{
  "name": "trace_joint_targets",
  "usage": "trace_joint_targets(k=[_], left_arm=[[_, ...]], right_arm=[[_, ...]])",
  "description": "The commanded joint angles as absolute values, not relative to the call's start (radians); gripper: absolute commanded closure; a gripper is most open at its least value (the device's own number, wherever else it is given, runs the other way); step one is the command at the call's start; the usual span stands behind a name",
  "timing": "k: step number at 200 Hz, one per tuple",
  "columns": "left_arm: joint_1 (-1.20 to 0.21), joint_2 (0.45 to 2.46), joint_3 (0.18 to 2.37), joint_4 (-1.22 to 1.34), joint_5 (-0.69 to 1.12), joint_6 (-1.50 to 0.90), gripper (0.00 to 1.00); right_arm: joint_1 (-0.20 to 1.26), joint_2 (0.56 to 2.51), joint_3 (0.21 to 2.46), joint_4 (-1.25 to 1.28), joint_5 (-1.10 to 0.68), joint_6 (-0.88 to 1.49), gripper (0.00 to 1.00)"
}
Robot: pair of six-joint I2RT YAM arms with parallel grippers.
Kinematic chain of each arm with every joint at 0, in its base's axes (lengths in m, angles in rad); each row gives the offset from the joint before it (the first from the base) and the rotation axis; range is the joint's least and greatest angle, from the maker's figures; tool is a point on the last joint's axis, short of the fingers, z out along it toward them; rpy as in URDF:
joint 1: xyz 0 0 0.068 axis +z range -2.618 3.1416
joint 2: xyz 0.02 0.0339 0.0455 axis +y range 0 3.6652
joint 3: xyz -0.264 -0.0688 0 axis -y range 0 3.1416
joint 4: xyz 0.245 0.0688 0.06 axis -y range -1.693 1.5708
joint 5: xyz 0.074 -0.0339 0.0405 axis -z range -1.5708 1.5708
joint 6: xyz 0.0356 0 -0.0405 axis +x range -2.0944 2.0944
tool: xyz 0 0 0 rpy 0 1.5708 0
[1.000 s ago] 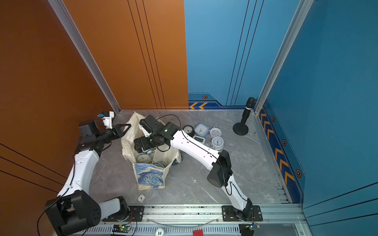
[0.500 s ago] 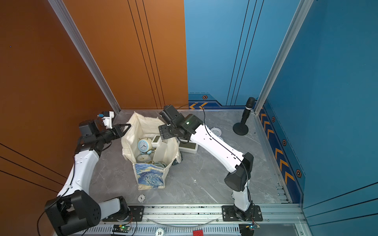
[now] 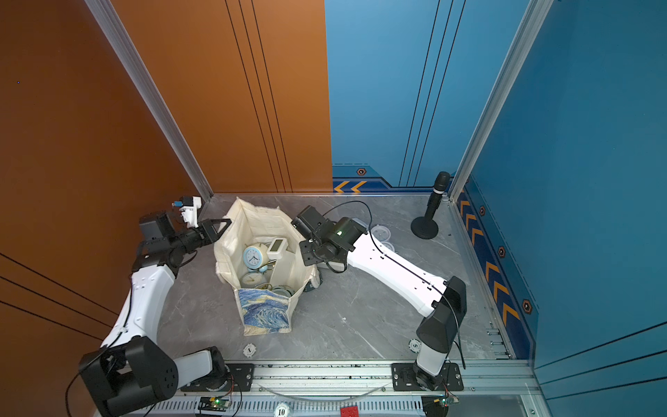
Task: Put the alarm clock into the canvas bag
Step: Adjust the canvas bag at the center of the board.
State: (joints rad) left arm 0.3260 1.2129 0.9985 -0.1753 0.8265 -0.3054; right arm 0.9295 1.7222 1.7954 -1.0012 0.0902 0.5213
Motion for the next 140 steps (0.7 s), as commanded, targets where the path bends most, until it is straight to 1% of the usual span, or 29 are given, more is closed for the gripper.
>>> trace_joint_targets(k=[1, 25, 42, 76, 100, 114, 140], left_arm=[[0.317, 1.201, 0.986, -0.174, 0.832, -0.290, 1.00], [0.313, 1.198, 0.986, -0.175, 0.833, -0.288, 1.00], [0.310, 1.198, 0.987, -0.175, 0.831, -0.288, 1.00], [0.305, 1.193, 0.987, -0.176, 0.827, -0.286, 1.00], [0.296, 1.188, 0.991, -0.181, 0.810, -0.267, 1.00], [0.290, 1.183, 0.994, -0.226, 0.796, -0.253, 1.00], [0.282, 1.173, 0.993, -0.234, 0.779, -0.240, 1.00]], right_arm=[[0.944, 1.695, 1.770, -0.938, 0.005, 0.580, 0.65], [0.958, 1.706, 1.788, -0.931, -0.026, 0.576, 0.85], [0.968, 1.722, 1.859, -0.916, -0.048, 0.569, 1.00], [1.004, 1.786, 2.014, -0.855, -0.113, 0.540, 1.00], [1.039, 1.866, 2.164, -0.826, -0.181, 0.517, 1.00], [1.053, 1.916, 2.237, -0.826, -0.215, 0.511, 1.00], [1.065, 1.984, 2.275, -0.804, -0.271, 0.520, 1.00]])
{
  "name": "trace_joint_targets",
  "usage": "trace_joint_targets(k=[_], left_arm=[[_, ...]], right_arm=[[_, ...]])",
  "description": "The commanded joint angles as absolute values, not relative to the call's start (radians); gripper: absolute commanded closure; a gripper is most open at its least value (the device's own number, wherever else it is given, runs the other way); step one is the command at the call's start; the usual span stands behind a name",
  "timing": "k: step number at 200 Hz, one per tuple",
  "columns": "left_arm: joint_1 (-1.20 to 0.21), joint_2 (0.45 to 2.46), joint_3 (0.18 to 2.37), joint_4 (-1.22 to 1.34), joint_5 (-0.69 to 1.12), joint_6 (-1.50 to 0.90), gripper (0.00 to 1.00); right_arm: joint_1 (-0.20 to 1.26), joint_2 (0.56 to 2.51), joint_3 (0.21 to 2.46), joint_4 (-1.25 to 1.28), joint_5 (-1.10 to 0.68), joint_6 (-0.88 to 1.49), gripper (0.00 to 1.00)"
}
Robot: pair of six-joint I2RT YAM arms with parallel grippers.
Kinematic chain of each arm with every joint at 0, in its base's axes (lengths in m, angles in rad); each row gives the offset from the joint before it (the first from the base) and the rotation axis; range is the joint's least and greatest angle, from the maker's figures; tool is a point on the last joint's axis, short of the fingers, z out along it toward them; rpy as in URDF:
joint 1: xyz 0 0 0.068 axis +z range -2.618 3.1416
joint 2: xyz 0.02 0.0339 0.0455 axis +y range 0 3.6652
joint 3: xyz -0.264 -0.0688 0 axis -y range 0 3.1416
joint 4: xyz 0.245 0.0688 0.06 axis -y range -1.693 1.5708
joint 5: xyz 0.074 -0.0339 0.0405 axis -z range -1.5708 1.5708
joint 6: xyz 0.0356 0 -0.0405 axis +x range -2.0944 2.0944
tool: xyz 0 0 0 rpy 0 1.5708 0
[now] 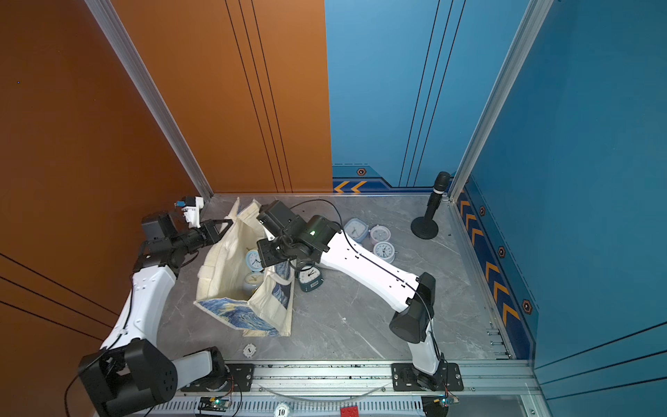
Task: Put the alarm clock into the canvas bag
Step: Adjust the canvas bag at the center of the board, then pick up the alarm from the center of the board.
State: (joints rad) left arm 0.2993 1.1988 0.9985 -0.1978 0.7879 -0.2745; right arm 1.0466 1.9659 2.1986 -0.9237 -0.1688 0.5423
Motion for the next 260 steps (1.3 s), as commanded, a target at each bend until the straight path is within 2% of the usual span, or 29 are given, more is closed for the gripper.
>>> trace_joint_targets(k=[1, 66, 86, 100, 127, 209, 260], left_arm=[[0.282, 1.173, 0.993, -0.235, 0.778, -0.240, 1.00], [0.279, 1.173, 0.994, -0.246, 0.764, -0.232, 1.00], [0.279, 1.166, 0.995, -0.252, 0.751, -0.226, 1.00], [0.281, 1.167, 0.996, -0.253, 0.747, -0.224, 1.00], [0.281, 1.170, 0.997, -0.253, 0.749, -0.226, 1.00], [0.284, 1.180, 0.997, -0.255, 0.749, -0.230, 1.00], [0.284, 1.179, 0.996, -0.255, 0.750, -0.230, 1.00]], right_arm=[[1.065, 1.986, 2.274, -0.804, -0.271, 0.521, 1.00], [1.041, 2.028, 2.192, -0.798, -0.259, 0.552, 1.00], [1.042, 1.993, 2.179, -0.797, -0.232, 0.539, 0.95], [1.041, 1.958, 2.168, -0.797, -0.202, 0.527, 0.84], [1.030, 1.892, 2.137, -0.796, -0.168, 0.510, 0.71], [0.936, 1.749, 2.017, -0.823, -0.089, 0.486, 0.60], [0.858, 1.678, 1.864, -0.844, 0.000, 0.449, 0.57]])
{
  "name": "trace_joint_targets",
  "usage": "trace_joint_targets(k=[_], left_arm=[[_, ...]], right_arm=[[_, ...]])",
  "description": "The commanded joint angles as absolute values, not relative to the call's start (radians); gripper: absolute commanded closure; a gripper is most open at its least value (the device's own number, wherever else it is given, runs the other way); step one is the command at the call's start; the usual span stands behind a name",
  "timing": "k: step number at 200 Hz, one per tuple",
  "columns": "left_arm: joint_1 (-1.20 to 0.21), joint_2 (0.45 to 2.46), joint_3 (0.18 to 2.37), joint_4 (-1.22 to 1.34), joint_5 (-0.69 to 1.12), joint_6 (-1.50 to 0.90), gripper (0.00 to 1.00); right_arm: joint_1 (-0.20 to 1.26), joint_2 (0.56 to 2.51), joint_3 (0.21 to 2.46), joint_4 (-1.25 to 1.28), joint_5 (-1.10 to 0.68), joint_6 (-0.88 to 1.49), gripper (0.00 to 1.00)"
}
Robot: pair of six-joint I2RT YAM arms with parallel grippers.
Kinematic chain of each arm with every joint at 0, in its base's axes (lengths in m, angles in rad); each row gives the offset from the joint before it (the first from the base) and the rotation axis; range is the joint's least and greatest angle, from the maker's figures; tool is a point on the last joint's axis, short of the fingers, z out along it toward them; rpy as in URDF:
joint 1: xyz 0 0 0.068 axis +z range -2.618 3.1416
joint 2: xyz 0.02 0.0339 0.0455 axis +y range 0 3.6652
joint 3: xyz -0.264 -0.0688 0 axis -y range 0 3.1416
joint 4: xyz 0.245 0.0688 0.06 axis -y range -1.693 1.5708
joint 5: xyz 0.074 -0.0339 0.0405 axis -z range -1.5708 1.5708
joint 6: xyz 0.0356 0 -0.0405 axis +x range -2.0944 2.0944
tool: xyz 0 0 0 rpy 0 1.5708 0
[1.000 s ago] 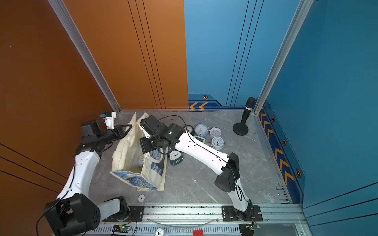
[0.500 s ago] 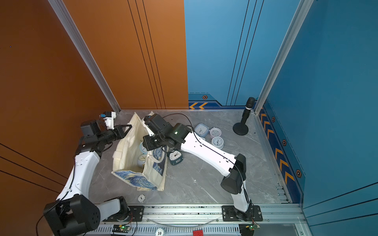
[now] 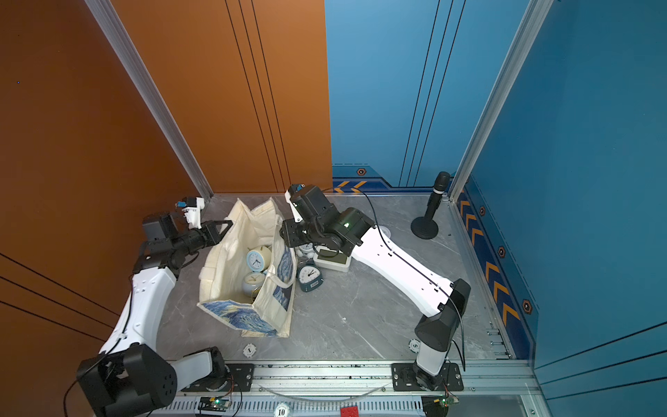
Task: Put the alarm clock into the canvas bag
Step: Pick up the alarm from the center of the board.
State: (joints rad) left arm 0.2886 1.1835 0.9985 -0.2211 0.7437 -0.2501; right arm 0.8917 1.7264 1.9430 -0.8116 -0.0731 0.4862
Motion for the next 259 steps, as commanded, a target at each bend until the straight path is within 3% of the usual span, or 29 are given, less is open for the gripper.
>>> trace_joint_targets(k=[1, 75, 139, 154, 166, 259], left_arm=[[0.284, 1.178, 0.997, -0.255, 0.749, -0.230, 1.00], [0.284, 1.180, 0.998, -0.256, 0.752, -0.229, 1.00], [0.284, 1.174, 0.997, -0.255, 0.750, -0.228, 1.00], [0.284, 1.170, 0.996, -0.255, 0.749, -0.227, 1.00], [0.284, 1.173, 0.997, -0.255, 0.750, -0.229, 1.00], [0.287, 1.171, 0.998, -0.256, 0.754, -0.229, 1.00]], right_arm=[[0.857, 1.677, 1.859, -0.844, 0.002, 0.448, 0.57], [0.879, 1.685, 1.567, -0.782, 0.036, 0.293, 0.48], [0.921, 1.793, 1.477, -0.662, 0.023, 0.229, 0.22], [0.922, 1.818, 1.474, -0.637, 0.030, 0.240, 0.13], [0.922, 1.841, 1.476, -0.623, 0.042, 0.252, 0.00], [0.908, 1.960, 1.513, -0.593, 0.054, 0.278, 0.00]])
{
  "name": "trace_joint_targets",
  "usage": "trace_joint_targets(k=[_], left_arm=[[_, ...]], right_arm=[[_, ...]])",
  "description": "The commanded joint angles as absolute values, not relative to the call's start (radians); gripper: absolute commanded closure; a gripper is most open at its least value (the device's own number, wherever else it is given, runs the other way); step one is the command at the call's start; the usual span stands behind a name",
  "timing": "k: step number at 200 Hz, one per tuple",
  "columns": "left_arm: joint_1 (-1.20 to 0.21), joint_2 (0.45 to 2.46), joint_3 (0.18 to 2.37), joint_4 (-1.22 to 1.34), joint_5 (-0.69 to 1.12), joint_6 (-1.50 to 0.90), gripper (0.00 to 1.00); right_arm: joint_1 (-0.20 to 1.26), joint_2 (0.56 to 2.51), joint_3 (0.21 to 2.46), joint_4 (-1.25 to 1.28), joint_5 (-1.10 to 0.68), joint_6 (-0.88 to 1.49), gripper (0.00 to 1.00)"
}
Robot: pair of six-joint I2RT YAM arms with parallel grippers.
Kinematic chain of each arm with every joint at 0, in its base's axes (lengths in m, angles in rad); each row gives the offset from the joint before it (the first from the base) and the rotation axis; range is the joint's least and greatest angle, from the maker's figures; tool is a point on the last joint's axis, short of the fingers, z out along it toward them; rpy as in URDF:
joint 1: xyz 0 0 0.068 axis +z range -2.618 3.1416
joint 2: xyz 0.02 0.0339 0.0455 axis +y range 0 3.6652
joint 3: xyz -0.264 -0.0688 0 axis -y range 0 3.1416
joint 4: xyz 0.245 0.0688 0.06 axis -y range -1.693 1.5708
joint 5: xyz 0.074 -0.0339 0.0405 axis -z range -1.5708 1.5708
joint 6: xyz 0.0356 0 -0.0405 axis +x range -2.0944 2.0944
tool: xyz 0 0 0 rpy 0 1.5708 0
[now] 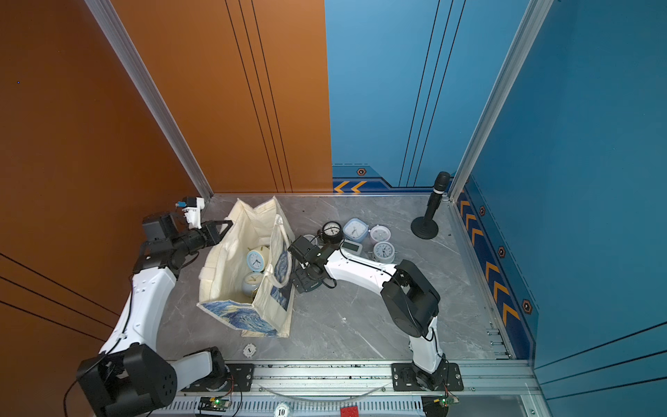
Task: Put the alarm clock into the canvas bag
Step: Pick up the alarm from the center of the board.
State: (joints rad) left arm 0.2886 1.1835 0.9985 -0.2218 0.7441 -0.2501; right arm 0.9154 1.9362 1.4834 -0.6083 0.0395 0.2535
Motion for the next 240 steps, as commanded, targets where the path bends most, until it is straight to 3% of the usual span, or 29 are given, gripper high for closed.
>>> trace_joint_targets(k=[1, 105, 191, 240], left_arm=[[0.286, 1.172, 0.998, -0.255, 0.754, -0.229, 1.00], [0.291, 1.172, 1.000, -0.255, 0.760, -0.230, 1.00], [0.290, 1.170, 1.000, -0.255, 0.762, -0.230, 1.00], [0.290, 1.173, 0.999, -0.255, 0.761, -0.230, 1.00]], right_arm=[[0.907, 1.960, 1.513, -0.592, 0.055, 0.279, 0.00], [0.901, 2.011, 1.525, -0.553, 0.045, 0.313, 0.00], [0.898, 1.998, 1.517, -0.555, 0.031, 0.318, 0.17], [0.898, 1.915, 1.480, -0.563, 0.065, 0.319, 0.21]])
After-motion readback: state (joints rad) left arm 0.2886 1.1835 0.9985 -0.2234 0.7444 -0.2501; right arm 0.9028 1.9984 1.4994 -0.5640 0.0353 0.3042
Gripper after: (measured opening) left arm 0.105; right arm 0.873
